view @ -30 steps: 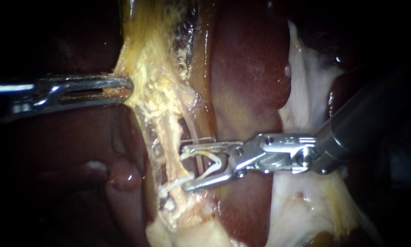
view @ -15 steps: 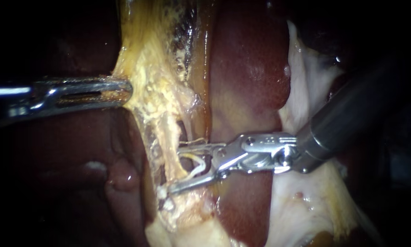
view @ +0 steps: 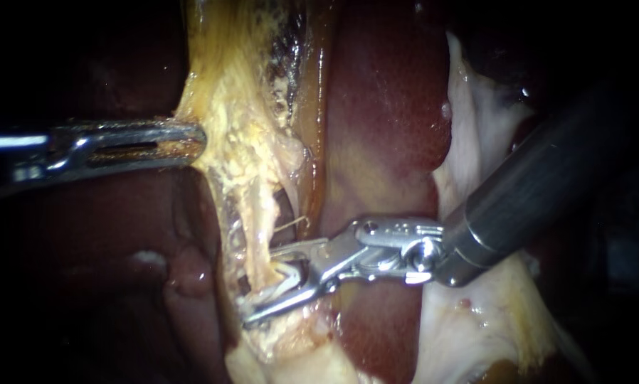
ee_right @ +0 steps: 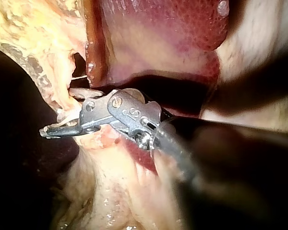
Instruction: Clipping second clip left tube
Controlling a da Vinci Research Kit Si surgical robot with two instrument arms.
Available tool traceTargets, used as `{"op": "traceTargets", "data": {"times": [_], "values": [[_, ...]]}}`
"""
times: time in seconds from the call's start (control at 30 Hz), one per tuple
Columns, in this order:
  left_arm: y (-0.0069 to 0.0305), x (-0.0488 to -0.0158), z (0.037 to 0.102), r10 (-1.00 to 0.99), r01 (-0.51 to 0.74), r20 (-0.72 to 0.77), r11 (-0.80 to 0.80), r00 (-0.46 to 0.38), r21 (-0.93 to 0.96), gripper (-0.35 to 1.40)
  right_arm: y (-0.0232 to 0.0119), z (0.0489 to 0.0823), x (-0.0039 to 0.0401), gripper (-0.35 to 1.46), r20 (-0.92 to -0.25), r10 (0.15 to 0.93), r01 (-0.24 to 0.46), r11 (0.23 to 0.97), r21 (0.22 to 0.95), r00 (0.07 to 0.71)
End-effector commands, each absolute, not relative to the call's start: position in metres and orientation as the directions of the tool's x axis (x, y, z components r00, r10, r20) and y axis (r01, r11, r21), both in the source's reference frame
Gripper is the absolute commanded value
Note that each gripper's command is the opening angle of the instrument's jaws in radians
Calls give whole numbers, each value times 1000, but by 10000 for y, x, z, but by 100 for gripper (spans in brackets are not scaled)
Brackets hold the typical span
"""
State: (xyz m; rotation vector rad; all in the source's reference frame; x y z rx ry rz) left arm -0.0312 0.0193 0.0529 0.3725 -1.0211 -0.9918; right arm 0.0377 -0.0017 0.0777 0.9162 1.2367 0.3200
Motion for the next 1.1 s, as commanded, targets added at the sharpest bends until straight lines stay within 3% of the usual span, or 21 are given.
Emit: {"op": "traceTargets", "data": {"times": [0.03,0.37,0.47,0.5,1.1], "values": [[193,-313,529,-829,513,537,533,157,673,-35,-17,777,377,40,-668,663,253,620,743,338],[193,-313,529,-829,513,537,533,157,673,-35,-19,773,376,15,-658,669,273,600,752,346],[193,-314,529,-829,513,537,533,157,673,-35,-19,774,376,-12,-656,669,281,593,754,349],[193,-314,529,-829,513,537,533,157,673,-35,-19,774,375,-35,-648,675,277,586,761,352],[193,-314,530,-829,513,537,533,157,673,-35,-16,780,374,-35,-631,690,263,574,776,356]]}}
